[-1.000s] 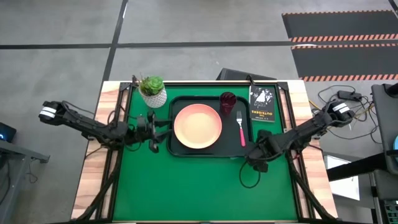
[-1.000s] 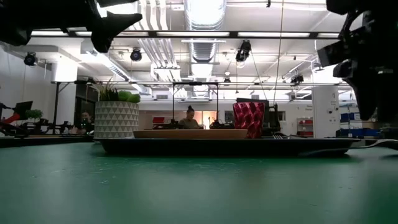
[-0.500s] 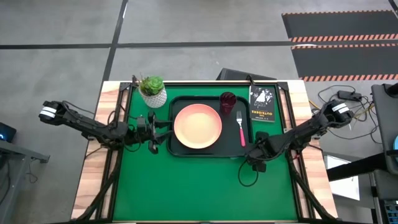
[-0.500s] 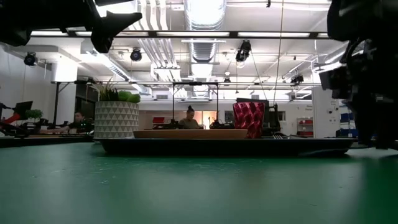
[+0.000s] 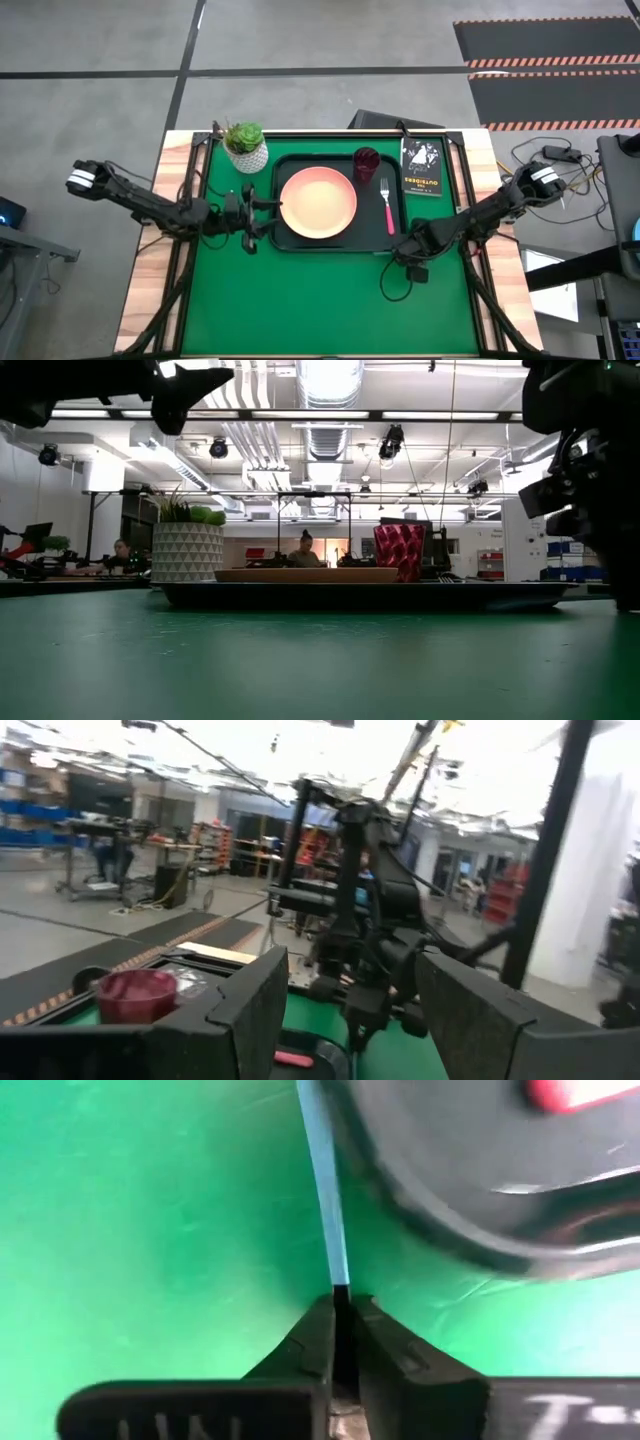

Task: Pick and place plate/cup/fork/spoon on tray
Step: Put the blue spoon on the dark green serving tray to the right of the orange plate

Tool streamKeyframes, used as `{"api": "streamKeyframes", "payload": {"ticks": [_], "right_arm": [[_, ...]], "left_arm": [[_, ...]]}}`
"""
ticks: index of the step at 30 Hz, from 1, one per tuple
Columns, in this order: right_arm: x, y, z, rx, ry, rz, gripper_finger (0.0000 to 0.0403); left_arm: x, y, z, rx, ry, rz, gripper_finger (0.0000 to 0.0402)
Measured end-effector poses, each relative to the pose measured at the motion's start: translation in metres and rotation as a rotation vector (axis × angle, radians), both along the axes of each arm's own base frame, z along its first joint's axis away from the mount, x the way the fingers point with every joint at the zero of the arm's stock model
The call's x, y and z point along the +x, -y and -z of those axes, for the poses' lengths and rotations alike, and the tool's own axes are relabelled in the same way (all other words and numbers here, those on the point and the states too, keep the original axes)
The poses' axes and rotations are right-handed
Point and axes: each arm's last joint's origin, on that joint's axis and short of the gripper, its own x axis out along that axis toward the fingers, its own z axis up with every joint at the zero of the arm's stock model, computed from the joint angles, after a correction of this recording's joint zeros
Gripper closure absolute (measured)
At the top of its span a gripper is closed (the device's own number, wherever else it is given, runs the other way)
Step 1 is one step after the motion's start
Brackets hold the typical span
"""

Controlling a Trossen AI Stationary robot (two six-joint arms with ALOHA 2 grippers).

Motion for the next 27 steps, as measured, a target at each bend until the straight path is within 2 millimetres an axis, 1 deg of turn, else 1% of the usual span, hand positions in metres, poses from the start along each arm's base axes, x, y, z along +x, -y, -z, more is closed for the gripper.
{"api": "streamKeyframes", "payload": {"ticks": [3, 6, 9, 10, 12, 16, 19, 23, 27], "right_arm": [[-0.001, -0.002, -0.003, 0.071, -0.024, 0.047, 0.0388], [0.000, -0.006, -0.010, 0.189, -0.036, 0.080, 0.0391], [0.002, -0.010, -0.017, 0.290, -0.032, 0.139, 0.0392], [0.004, -0.012, -0.020, 0.329, -0.007, 0.150, 0.0392], [0.012, -0.017, -0.027, 0.414, 0.097, 0.145, 0.0392], [0.035, -0.027, -0.042, 0.536, 0.383, 0.109, 0.0393], [0.050, -0.027, -0.052, 0.582, 0.556, 0.106, 0.0393], [0.058, -0.022, -0.057, 0.601, 0.637, 0.127, 0.0392], [0.060, -0.015, -0.058, 0.608, 0.640, 0.181, 0.0391]], "left_arm": [[0.009, 0.008, -0.002, 0.022, -0.021, 0.029, 0.0201], [0.021, 0.018, -0.003, 0.061, -0.048, 0.050, 0.0201], [0.034, 0.030, 0.002, 0.123, -0.089, 0.091, 0.0201], [0.038, 0.034, 0.005, 0.143, -0.107, 0.103, 0.0201], [0.047, 0.043, 0.010, 0.179, -0.140, 0.122, 0.0201], [0.069, 0.060, 0.021, 0.241, -0.197, 0.147, 0.0201], [0.086, 0.072, 0.025, 0.304, -0.223, 0.156, 0.0201], [0.113, 0.086, 0.023, 0.365, -0.239, 0.155, 0.0201], [0.135, 0.096, 0.021, 0.445, -0.332, 0.162, 0.0201]]}}
